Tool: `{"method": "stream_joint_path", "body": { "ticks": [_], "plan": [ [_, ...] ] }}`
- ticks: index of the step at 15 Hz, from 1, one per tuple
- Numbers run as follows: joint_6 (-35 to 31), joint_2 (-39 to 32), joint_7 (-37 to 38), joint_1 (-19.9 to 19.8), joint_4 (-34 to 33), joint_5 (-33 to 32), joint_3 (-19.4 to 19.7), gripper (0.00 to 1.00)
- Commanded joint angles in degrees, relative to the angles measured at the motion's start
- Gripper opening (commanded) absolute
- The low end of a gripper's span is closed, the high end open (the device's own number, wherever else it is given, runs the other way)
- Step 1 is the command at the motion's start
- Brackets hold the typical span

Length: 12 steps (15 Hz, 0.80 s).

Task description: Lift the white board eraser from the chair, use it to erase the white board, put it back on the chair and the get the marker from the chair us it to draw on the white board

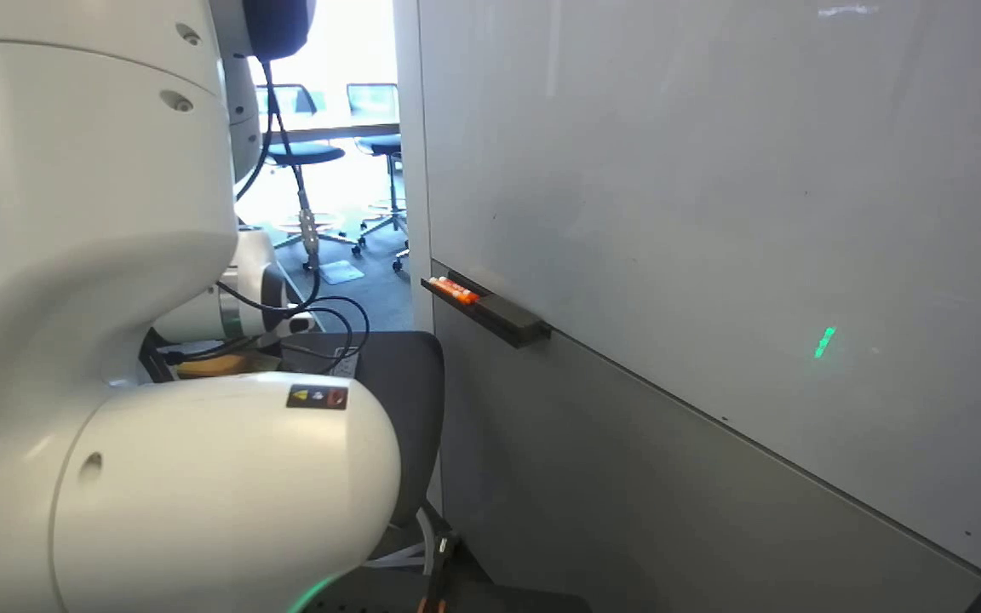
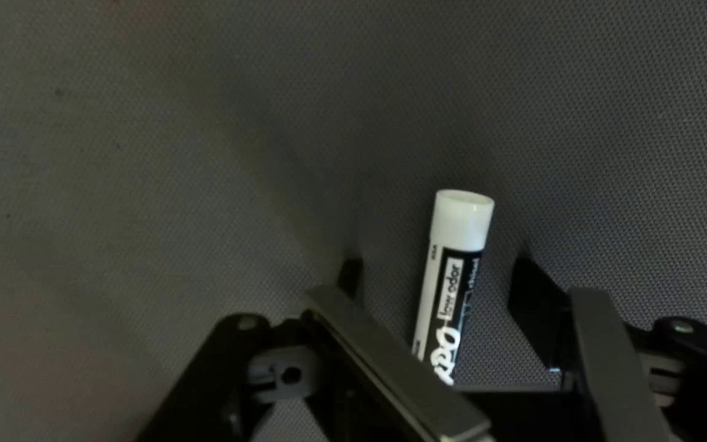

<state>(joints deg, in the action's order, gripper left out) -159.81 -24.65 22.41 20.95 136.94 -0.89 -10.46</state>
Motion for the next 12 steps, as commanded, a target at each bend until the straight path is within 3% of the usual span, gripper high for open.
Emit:
{"method": "stream_joint_path", "body": {
  "ticks": [1, 5, 8, 12],
  "plan": [
    [-0.9, 2.0, 0.8, 3.1, 1.1, -1.7, 2.5, 0.34],
    [-0.3, 2.3, 0.4, 3.5, 1.1, -1.9, 3.0, 0.07],
    [1.6, 2.9, -0.1, 3.2, 1.0, -1.3, 2.4, 0.11],
    [6.0, 6.6, 1.1, 2.4, 1.5, 0.8, 1.4, 0.09]
  ]
}}
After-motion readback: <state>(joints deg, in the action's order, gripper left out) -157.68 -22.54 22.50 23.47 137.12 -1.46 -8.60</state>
